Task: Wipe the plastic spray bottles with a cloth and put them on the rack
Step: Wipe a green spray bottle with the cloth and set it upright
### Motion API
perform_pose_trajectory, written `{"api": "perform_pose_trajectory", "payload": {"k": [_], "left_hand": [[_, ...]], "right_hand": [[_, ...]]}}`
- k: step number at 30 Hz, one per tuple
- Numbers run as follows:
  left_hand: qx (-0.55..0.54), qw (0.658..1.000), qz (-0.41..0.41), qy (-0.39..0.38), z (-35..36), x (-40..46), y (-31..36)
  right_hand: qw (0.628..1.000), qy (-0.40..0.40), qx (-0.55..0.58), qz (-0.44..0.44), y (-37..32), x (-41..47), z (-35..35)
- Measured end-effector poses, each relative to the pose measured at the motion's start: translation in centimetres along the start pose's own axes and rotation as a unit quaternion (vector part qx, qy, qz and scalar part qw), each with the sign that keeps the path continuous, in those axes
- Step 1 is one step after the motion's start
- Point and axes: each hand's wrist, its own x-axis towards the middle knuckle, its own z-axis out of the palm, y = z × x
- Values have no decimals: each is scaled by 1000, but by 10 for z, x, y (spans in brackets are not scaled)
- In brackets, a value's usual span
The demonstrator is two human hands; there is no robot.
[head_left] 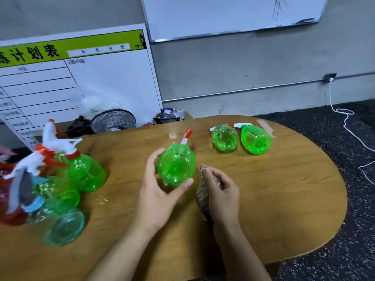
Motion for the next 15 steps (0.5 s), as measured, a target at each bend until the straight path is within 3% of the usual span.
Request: {"api": "perform_pose_trajectory", "payload": {"k": [4, 8, 15], "left_hand": [[-30, 1000, -7, -6, -31, -52, 13], [-58, 997, -47, -27, -65, -106, 30], [-262, 949, -171, 49, -99, -183, 52]], "right_hand": [[997, -48, 49, 30, -14, -58, 7], [996, -81, 28, 21, -29, -117, -3], [987, -148, -68, -5, -52, -190, -29]]}}
